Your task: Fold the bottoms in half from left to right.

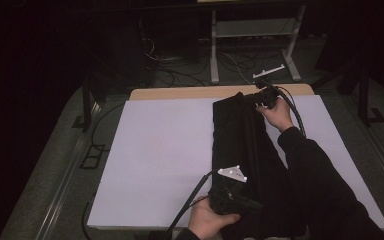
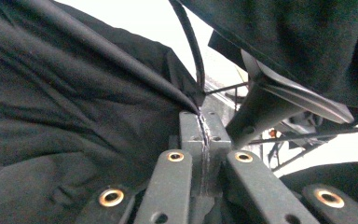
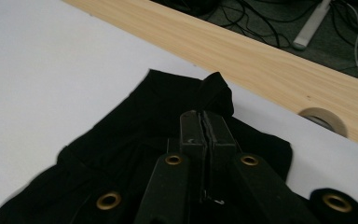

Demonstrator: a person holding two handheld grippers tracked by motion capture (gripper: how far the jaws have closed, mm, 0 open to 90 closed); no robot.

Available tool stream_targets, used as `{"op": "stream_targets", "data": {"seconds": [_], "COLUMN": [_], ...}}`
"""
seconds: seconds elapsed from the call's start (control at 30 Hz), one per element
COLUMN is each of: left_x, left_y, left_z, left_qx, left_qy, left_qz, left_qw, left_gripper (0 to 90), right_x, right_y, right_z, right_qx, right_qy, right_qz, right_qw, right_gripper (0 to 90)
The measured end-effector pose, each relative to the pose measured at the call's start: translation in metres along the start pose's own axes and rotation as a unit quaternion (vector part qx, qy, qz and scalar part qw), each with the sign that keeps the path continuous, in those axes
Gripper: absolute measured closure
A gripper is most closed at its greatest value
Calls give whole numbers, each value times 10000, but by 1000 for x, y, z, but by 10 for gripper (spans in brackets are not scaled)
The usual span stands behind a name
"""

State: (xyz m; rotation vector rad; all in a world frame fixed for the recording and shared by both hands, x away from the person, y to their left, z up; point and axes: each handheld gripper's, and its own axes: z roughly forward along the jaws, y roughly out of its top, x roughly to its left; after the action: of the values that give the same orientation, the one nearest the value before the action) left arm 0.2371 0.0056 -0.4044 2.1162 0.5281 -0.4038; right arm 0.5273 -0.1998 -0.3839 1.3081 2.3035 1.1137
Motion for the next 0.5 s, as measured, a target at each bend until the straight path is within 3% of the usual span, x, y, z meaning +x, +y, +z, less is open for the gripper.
{"op": "stream_targets", "data": {"seconds": [0.1,0.3,0.43,0.5], "left_x": [-4,-4,-7,-8], "left_y": [4,11,19,22], "left_z": [8,22,34,42], "left_qx": [6,1,98,72], "left_qy": [64,69,237,212], "left_qz": [30,-261,-190,-257], "left_qw": [10000,9996,9995,9994], "left_gripper": [887,887,887,887], "right_x": [-5,-14,-18,-17], "right_y": [-2,-3,-4,-4], "right_z": [-1,-3,0,2], "right_qx": [49,45,-10,17], "right_qy": [-54,-59,-48,-93], "right_qz": [-31,-163,-272,-355], "right_qw": [10000,9998,9996,9993], "right_gripper": [869,869,869,869]}}
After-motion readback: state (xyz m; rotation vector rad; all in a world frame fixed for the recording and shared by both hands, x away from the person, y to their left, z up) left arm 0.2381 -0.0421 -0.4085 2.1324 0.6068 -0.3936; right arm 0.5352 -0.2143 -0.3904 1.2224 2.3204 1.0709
